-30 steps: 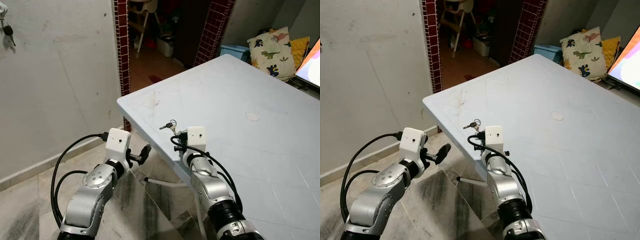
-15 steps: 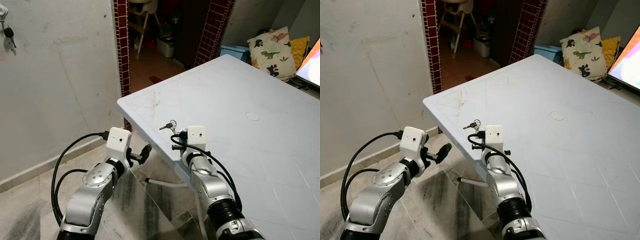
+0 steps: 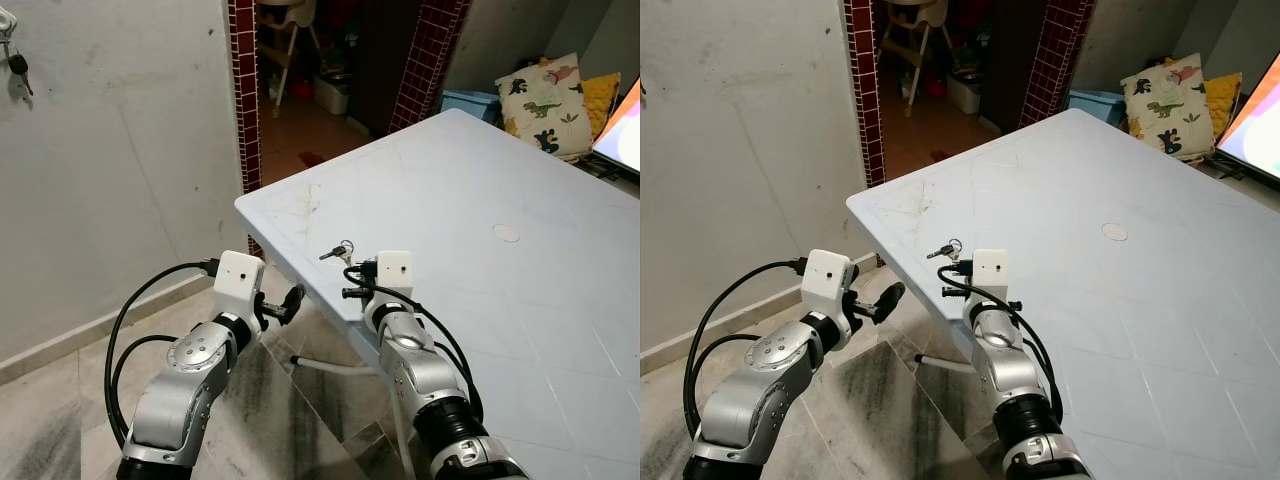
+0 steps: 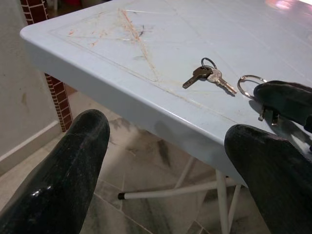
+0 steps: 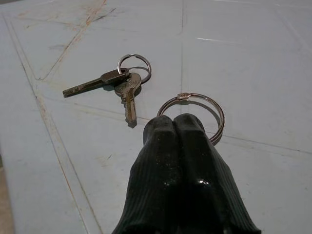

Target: Hang keys on a hook

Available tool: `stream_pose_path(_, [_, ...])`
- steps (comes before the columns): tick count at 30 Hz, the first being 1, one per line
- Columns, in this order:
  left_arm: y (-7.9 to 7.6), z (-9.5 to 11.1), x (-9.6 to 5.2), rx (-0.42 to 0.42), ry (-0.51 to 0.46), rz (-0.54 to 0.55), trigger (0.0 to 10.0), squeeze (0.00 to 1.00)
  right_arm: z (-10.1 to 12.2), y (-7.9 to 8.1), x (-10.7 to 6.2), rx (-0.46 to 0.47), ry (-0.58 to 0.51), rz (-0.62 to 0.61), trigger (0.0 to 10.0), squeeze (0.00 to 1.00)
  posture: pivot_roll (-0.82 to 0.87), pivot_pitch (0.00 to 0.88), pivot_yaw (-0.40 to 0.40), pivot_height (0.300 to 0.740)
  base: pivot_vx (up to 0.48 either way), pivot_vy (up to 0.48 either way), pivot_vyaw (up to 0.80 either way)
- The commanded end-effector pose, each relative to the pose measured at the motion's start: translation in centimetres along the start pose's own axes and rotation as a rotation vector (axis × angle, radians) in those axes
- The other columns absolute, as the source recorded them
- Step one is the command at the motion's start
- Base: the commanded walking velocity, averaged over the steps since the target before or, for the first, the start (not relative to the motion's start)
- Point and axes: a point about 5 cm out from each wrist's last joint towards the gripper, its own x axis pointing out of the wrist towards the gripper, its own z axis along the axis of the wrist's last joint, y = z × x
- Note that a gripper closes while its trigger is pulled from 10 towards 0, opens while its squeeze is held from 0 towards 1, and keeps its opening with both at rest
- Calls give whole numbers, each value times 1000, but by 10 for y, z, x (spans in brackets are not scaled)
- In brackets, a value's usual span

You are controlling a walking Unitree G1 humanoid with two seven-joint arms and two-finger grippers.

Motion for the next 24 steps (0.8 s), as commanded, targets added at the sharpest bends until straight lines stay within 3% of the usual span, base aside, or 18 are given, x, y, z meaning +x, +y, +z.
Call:
stream_pose_path(1, [0, 4, 1, 2, -15, 4, 10000, 0, -10, -7, -2, 28, 43, -24, 0, 0, 179, 30, -74, 740, 0, 0, 0])
stream_pose_path(4, [-1, 4, 2, -1, -15, 4, 10000, 0, 15, -9, 0, 52, -66, -29, 0, 0, 173, 30, -77, 740, 0, 0, 0])
stream_pose_path(12, [-2, 4, 3, -5, -21, 4, 10000, 0, 44, -12, -2, 85, -189, -24, 0, 0, 169, 26, -80, 740, 0, 0, 0])
stream_pose_path(24, [-2, 5, 4, -9, -28, 5, 10000, 0, 50, -15, -5, 71, -202, -13, 0, 0, 168, 19, -82, 740, 0, 0, 0])
